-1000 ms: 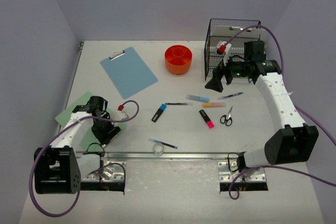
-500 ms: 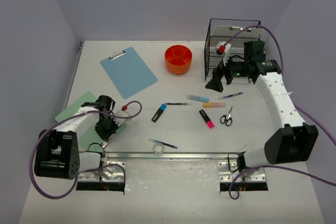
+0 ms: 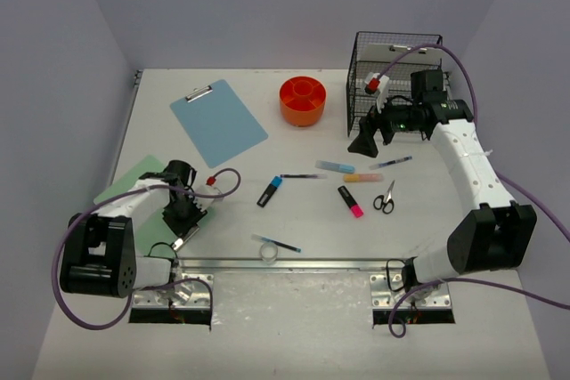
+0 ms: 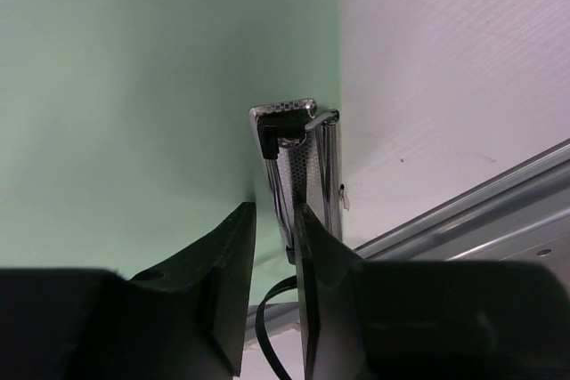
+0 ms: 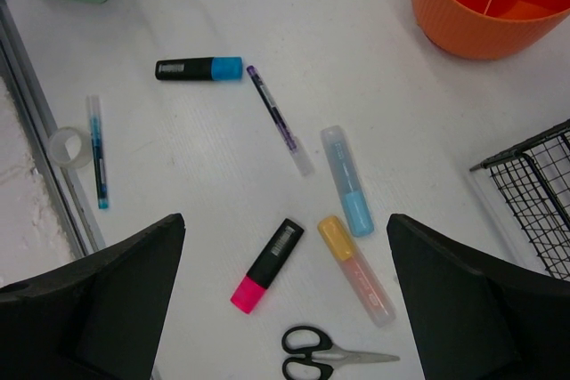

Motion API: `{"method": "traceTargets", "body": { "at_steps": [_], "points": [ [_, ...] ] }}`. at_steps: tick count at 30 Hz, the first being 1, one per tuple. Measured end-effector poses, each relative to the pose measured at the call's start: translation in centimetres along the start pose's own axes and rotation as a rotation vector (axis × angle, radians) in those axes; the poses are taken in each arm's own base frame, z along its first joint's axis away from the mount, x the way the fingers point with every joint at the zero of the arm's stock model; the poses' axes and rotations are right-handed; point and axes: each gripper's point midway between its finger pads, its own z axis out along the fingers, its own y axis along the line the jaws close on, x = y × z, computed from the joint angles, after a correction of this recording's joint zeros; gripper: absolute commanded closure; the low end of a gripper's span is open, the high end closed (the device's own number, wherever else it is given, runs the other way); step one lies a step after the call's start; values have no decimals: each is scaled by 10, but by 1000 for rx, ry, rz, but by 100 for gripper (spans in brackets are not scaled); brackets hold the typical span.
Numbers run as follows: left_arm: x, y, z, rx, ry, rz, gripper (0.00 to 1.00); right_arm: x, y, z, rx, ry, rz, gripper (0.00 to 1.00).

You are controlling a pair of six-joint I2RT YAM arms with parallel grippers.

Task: Organize the desk

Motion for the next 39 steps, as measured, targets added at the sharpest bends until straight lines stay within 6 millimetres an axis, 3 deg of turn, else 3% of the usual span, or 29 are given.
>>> {"method": "traceTargets", "body": {
  "at_steps": [9,12,20,23,29,39],
  "points": [
    [-6,3,2,4,-11,0,86,1,1,0,-3,3,-6,4],
    [-7,2,3,18,-8,0,100,1,1,0,-4,4,-10,4],
    [-21,1,-7,52,-50,-6,100,-9,3,-3,-2,-21,17,4],
    [-42,10,-28,32,-121,-22,100,-15,6,-6,0,-41,46,5],
    [-93,34,-90,-55,-327,-39,100,-38,11,-16,27,-115,92,5],
    [-139,31,-168,-45,-573,-120,100,-82,18,-29,26,-257,195,7]
  ]
}}
